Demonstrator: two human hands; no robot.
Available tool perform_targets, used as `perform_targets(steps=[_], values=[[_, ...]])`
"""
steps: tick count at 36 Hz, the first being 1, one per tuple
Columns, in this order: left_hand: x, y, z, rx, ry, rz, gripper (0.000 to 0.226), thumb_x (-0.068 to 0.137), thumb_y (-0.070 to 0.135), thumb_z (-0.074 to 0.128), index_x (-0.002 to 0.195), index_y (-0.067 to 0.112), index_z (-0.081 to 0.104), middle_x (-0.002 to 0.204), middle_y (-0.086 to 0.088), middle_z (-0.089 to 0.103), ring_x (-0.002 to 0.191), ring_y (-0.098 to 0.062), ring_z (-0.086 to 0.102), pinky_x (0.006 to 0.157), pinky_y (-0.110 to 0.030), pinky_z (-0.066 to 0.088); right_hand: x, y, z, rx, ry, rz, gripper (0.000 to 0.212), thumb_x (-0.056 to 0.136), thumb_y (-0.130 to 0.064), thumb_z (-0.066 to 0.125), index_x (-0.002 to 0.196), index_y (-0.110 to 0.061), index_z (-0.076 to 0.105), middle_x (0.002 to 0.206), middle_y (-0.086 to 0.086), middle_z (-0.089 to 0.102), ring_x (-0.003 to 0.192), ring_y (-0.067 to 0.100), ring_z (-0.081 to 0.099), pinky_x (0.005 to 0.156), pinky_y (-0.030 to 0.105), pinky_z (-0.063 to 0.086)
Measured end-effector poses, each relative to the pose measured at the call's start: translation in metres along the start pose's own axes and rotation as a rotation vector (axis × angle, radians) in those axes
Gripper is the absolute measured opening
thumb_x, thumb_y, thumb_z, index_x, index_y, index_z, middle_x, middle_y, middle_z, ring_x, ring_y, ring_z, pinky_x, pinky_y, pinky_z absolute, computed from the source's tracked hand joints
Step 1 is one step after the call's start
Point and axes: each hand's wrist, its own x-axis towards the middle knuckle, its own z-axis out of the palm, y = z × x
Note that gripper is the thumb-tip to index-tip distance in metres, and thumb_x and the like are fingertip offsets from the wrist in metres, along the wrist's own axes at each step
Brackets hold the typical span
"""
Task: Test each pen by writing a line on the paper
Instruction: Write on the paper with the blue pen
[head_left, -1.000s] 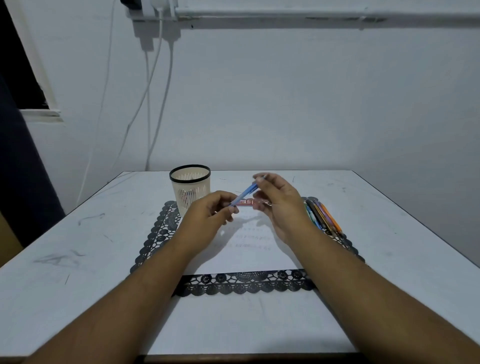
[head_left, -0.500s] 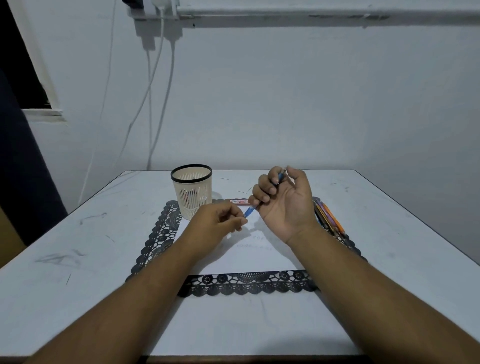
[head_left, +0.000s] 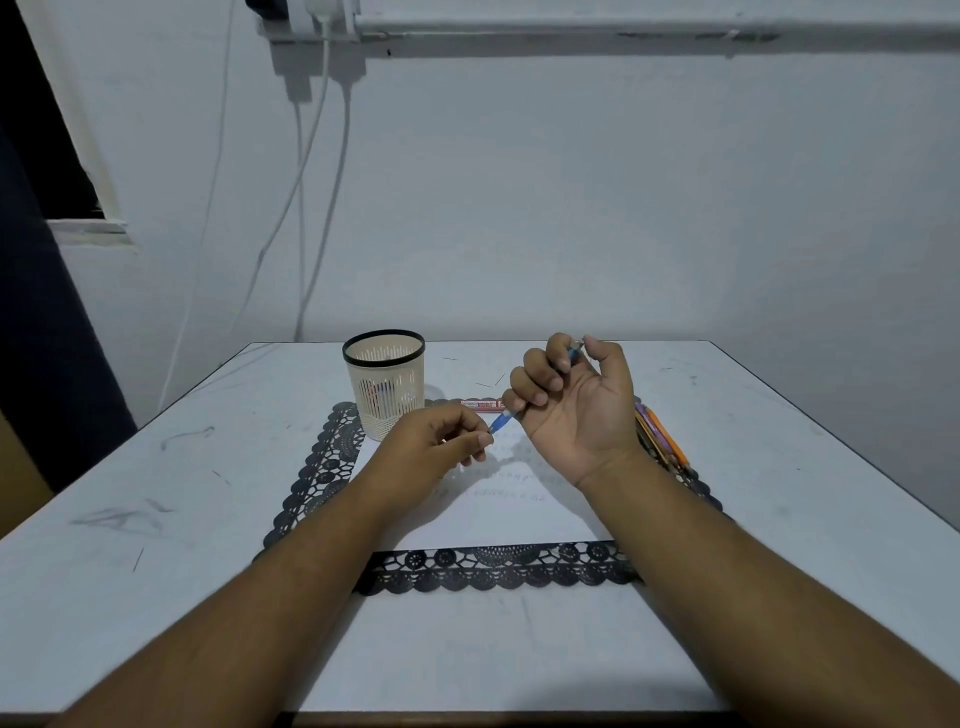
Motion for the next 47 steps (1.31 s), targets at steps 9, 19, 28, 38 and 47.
perform_targets(steps=[9, 19, 28, 38, 47], values=[[-0.0005, -0.0005, 0.0005, -0.002, -0.011, 0.008, 0.009, 0.097, 0.010, 0.069, 0.088, 0.008, 0.070, 0.077, -0.001, 0.068, 0.072, -0.014, 0.060, 0.072, -0.030, 0.049, -0.0008, -0.0001, -0.0021, -0.002, -0.024, 0.005, 0.031, 0.089, -0.038, 0.046, 0.067, -0.017, 0.042, 0.064, 0.000, 0.029, 0.061, 0.017, 0.022, 0.061, 0.034, 0.028], [0.0001, -0.0026, 0.0000, -0.026, -0.010, 0.006, 0.010, 0.096, 0.010, 0.070, 0.087, 0.011, 0.071, 0.075, -0.001, 0.068, 0.071, -0.015, 0.059, 0.074, -0.037, 0.047, -0.0008, -0.0018, -0.0016, -0.007, -0.043, 0.012, 0.029, 0.089, -0.036, 0.044, 0.067, -0.017, 0.039, 0.064, -0.001, 0.028, 0.062, 0.018, 0.019, 0.062, 0.035, 0.025], [-0.0011, -0.0006, 0.0009, -0.030, -0.008, -0.003, 0.016, 0.095, 0.010, 0.071, 0.081, 0.020, 0.071, 0.075, -0.001, 0.067, 0.072, -0.016, 0.060, 0.074, -0.038, 0.047, 0.0000, -0.0029, -0.0036, -0.031, -0.074, 0.027, 0.028, 0.085, -0.035, 0.044, 0.066, -0.018, 0.035, 0.062, -0.001, 0.027, 0.059, 0.017, 0.022, 0.061, 0.035, 0.022], [-0.0028, 0.0024, 0.0020, -0.025, -0.013, -0.020, 0.014, 0.094, 0.011, 0.072, 0.081, 0.017, 0.073, 0.073, 0.001, 0.068, 0.071, -0.014, 0.060, 0.074, -0.035, 0.048, -0.0007, -0.0033, -0.0040, -0.042, -0.091, 0.038, 0.027, 0.086, -0.035, 0.043, 0.066, -0.017, 0.036, 0.062, -0.001, 0.026, 0.060, 0.017, 0.021, 0.062, 0.036, 0.018], [-0.0034, 0.0044, 0.0032, -0.049, -0.008, -0.038, 0.013, 0.093, 0.010, 0.073, 0.081, 0.016, 0.073, 0.073, -0.001, 0.068, 0.071, -0.013, 0.060, 0.073, -0.032, 0.047, -0.0007, -0.0037, -0.0051, -0.040, -0.108, 0.044, 0.028, 0.088, -0.034, 0.039, 0.065, -0.018, 0.036, 0.062, -0.001, 0.023, 0.059, 0.016, 0.020, 0.060, 0.035, 0.019]])
